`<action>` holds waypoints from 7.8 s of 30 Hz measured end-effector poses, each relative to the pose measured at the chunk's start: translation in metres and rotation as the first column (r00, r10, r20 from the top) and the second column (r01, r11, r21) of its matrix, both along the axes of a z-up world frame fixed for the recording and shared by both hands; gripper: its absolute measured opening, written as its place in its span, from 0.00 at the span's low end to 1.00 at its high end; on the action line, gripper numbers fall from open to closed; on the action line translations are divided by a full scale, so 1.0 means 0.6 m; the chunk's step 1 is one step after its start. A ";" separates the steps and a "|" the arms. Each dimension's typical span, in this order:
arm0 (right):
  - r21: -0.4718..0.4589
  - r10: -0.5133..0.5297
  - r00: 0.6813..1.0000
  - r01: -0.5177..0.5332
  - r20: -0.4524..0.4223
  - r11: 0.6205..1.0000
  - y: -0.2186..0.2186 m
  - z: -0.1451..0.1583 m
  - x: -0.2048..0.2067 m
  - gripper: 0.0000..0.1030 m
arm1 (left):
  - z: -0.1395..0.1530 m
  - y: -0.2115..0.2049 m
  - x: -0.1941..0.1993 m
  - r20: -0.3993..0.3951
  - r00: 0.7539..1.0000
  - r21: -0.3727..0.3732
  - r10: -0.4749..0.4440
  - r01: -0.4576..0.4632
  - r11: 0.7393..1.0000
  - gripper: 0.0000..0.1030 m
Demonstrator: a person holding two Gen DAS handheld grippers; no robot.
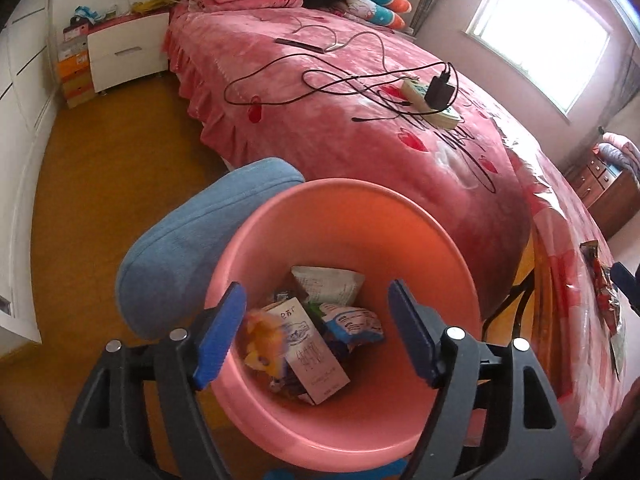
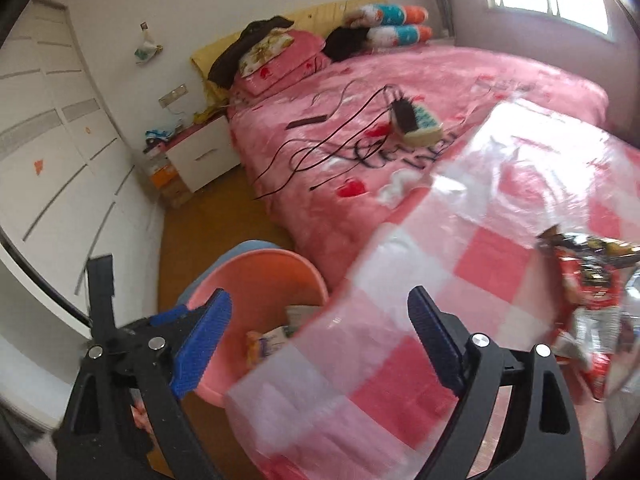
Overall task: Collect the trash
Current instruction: 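Release the Vinda tissue pack into the pink bucket with the left gripper, then move both tools back over the table toward the remaining trash, then grasp the white Magicday bag with the left gripper while the right grasps the grey printed bag, then carry the Magicday bag left and grey bag right over the pink bucket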
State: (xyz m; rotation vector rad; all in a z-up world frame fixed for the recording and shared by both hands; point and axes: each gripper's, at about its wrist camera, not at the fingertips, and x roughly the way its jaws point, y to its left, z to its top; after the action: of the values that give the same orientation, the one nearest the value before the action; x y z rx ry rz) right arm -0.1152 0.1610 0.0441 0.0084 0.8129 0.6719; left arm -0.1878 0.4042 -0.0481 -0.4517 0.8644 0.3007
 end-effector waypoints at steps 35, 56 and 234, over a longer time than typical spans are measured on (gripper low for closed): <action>0.099 -0.290 0.957 0.287 0.012 0.953 -0.262 -0.020 -0.034 0.86 | 0.116 -0.269 0.061 0.067 0.940 0.126 -0.335 0.325 0.937 0.76; 0.209 -0.481 0.871 0.491 -0.099 0.846 -0.442 -0.022 -0.026 0.86 | 0.144 -0.434 0.103 0.043 0.867 0.175 -0.496 0.483 0.858 0.76; -0.151 -0.558 0.830 0.549 -0.019 0.822 -0.430 -0.034 -0.016 0.75 | 0.164 -0.454 0.133 0.200 0.723 0.016 -0.662 0.673 0.740 0.52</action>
State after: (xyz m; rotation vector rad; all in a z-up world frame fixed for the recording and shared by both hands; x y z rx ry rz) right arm -0.1249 -0.0968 0.0239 0.1367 0.8630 0.0578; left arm -0.1082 0.1317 0.0502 -0.1887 0.7903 -0.4421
